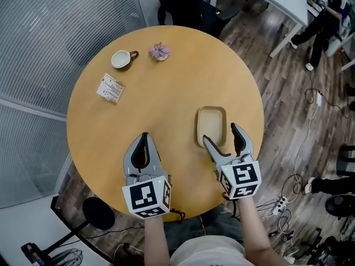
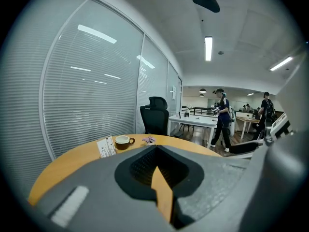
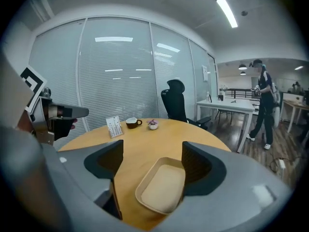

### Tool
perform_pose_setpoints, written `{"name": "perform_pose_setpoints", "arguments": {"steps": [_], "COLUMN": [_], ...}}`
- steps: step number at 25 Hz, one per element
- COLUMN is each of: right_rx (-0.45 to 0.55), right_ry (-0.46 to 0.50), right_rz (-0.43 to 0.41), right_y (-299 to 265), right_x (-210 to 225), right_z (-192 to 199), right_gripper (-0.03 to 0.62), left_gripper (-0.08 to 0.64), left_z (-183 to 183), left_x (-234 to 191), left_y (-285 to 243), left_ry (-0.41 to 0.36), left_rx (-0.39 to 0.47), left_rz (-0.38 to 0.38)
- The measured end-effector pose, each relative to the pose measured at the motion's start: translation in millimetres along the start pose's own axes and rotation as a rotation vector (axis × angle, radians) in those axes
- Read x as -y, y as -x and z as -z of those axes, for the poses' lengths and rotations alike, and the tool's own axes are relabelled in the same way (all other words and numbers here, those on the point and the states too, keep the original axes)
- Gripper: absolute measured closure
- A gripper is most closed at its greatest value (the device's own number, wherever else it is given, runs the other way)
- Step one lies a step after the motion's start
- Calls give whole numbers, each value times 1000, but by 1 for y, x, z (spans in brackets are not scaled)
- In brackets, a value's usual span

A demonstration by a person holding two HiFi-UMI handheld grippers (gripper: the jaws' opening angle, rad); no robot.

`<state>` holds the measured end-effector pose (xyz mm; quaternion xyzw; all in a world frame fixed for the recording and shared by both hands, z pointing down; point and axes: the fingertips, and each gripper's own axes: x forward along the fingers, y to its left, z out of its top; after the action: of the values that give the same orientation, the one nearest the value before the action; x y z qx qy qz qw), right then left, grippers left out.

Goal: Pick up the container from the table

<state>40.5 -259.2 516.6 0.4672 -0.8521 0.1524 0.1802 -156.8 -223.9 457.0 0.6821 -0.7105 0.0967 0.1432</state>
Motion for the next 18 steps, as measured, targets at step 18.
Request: {"name": "perform_pose_setpoints", "arguments": {"steps": [18], "right_rx": [-307], "right_ry": [28], "right_rz": [-28], "right_y": [-56], "right_x": [-27], "right_z": [97], "right_gripper": [277], "left_gripper": [560], "left_z": [72], "left_x": [-11], "left_y": [-35], "left_ry": [73], "left_rx": [-150], "left_rz": [6]}}
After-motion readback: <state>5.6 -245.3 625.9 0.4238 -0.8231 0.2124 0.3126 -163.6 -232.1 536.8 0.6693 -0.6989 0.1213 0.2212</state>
